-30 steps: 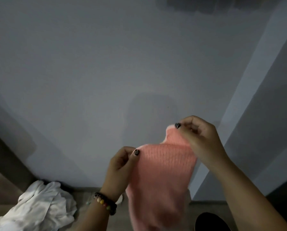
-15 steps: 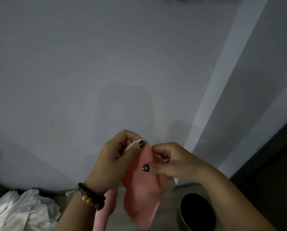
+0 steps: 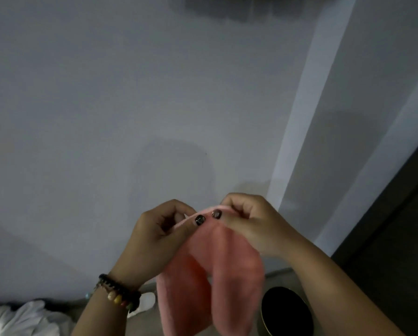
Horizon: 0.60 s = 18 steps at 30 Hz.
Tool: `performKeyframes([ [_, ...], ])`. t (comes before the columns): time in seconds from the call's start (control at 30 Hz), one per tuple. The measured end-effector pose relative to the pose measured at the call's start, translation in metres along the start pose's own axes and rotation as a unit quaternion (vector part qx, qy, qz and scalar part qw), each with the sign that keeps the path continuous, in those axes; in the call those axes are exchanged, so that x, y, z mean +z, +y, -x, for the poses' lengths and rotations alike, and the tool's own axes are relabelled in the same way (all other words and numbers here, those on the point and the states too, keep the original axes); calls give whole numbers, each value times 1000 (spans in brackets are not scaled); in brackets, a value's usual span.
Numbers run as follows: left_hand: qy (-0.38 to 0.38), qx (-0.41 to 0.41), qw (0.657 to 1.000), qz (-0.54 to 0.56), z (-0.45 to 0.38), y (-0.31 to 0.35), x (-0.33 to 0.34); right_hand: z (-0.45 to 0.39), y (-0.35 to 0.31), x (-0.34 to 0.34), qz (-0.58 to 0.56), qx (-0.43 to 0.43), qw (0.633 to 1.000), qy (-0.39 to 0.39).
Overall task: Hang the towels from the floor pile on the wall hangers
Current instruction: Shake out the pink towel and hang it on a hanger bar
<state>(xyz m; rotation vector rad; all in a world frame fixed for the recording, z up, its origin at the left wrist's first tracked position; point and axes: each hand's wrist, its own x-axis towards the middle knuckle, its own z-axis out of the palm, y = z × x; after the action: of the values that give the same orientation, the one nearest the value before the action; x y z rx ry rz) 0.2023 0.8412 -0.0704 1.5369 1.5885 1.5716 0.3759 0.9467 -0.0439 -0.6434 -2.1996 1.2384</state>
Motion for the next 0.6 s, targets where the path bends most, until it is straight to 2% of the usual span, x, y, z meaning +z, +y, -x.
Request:
performKeyframes([
  [0.17,18,-77,995,59,10,-21,1,-14,-2,-14,-1,-53,987,150],
  [0.27,61,-112,991,49,15,-32,-4,-19,5,-33,25,-27,968,247],
  [0.33,81,-118,988,57,16,-32,-7,-19,8,-41,65,1,960,272],
  [0.4,90,-106,988,65,15,-30,-9,-17,5,-40,83,16,971,222],
  [0.47,71,-79,992,62,12,-25,-7,-16,0,-30,85,14,992,89],
  [0.53,38,-45,997,55,7,-19,-2,-16,1,-12,64,22,996,-51],
  [0.6,21,-16,998,61,2,-12,5,-16,4,7,49,30,990,-130],
])
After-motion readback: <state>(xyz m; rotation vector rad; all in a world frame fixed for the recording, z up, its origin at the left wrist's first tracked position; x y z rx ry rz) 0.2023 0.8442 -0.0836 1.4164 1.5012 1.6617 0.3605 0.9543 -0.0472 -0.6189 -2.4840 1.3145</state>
